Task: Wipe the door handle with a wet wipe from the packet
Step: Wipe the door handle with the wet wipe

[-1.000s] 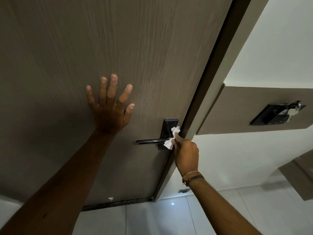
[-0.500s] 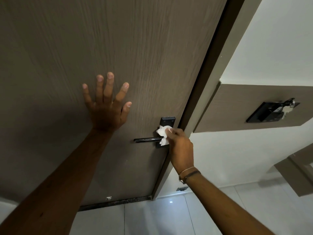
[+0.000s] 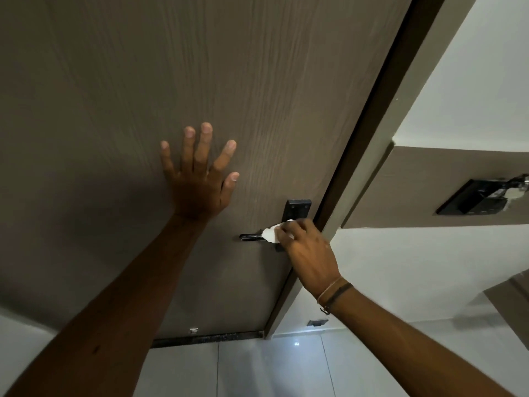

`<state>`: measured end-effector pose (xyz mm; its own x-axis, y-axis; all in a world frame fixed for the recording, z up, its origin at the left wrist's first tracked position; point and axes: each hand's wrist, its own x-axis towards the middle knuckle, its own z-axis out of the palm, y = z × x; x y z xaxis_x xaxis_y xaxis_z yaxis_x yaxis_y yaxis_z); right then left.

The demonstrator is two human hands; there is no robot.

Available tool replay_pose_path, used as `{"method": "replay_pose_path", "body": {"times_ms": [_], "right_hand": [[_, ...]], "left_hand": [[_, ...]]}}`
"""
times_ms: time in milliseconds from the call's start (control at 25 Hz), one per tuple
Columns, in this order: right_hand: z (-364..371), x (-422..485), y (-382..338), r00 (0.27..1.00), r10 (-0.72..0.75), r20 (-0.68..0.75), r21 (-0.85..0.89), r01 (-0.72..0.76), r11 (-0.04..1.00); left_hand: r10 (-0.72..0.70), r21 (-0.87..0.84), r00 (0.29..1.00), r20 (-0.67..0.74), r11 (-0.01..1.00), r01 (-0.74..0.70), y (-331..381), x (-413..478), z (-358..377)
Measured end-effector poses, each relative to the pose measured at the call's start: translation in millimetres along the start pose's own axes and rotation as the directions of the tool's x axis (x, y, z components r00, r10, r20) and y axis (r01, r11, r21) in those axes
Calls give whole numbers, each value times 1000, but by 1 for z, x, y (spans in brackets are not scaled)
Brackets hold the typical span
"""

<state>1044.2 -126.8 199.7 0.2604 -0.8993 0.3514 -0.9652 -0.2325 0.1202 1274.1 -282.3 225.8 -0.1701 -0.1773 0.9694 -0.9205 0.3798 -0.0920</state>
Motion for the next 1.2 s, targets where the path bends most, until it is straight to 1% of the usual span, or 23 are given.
{"method": "replay_pose_path", "body": {"times_ms": [40,80,120,200,240,280,360,440,480,600,680,720,800,880,920,960,1040,1080,1120,1200], "right_hand": [[-4,9,-3,999,-45,32,-35,46,998],[-6,18,-9,996,-58,65,3,58,998],[-6,26,-16,995,-80,65,72,76,995],[-10,41,-33,986,-93,137,222,61,973],[-12,43,-36,982,-110,152,235,73,969],[-13,44,-33,978,-124,165,217,87,972],[-18,39,-17,972,-154,178,98,139,986],[-16,32,0,972,-150,181,1,153,988],[-16,29,1,974,-137,179,-15,142,990],[-12,44,-29,975,-139,175,66,130,989],[-10,48,-41,967,-182,177,133,160,978],[-13,47,-35,961,-198,196,130,174,976],[-14,40,-7,952,-196,236,64,186,981],[-10,33,7,965,-174,196,-28,182,983],[-8,35,1,971,-177,160,-2,180,984],[-6,40,-11,972,-188,140,74,179,981],[-1,46,-39,970,-191,149,202,159,966],[0,47,-40,967,-207,146,233,170,958],[0,46,-31,965,-221,140,223,187,957],[-3,39,-1,961,-240,136,122,224,967]], "left_hand": [[-6,-3,1000,-4,1000,6,1,1,1],[-10,1,1000,-9,1000,10,0,1,0],[-13,6,1000,-12,1000,13,0,1,0],[-16,6,1000,-19,1000,16,-1,1,0],[-12,6,1000,-21,1000,12,-1,1,-1],[-9,10,1000,-22,1000,10,-1,1,-1],[1,21,1000,-18,1000,0,0,3,-2],[1,19,1000,-2,1000,-1,-1,2,-2],[0,21,1000,3,1000,0,0,2,-1],[-3,22,1000,19,1000,3,-1,1,-1],[-1,30,1000,17,1000,1,-1,1,-1],[1,32,1000,15,999,-1,-2,1,-1],[4,22,1000,26,1000,-4,-2,1,-1],[4,38,1000,27,999,-5,-1,2,-2],[0,38,1000,21,999,-1,-1,2,-1],[-5,26,1000,17,1000,5,-1,2,-1],[-5,24,1000,8,1000,5,-1,1,0],[-1,38,1000,5,999,1,-2,0,0],[5,44,1000,1,999,-5,-3,0,1],[11,39,1000,-1,999,-11,-3,0,1]]}}
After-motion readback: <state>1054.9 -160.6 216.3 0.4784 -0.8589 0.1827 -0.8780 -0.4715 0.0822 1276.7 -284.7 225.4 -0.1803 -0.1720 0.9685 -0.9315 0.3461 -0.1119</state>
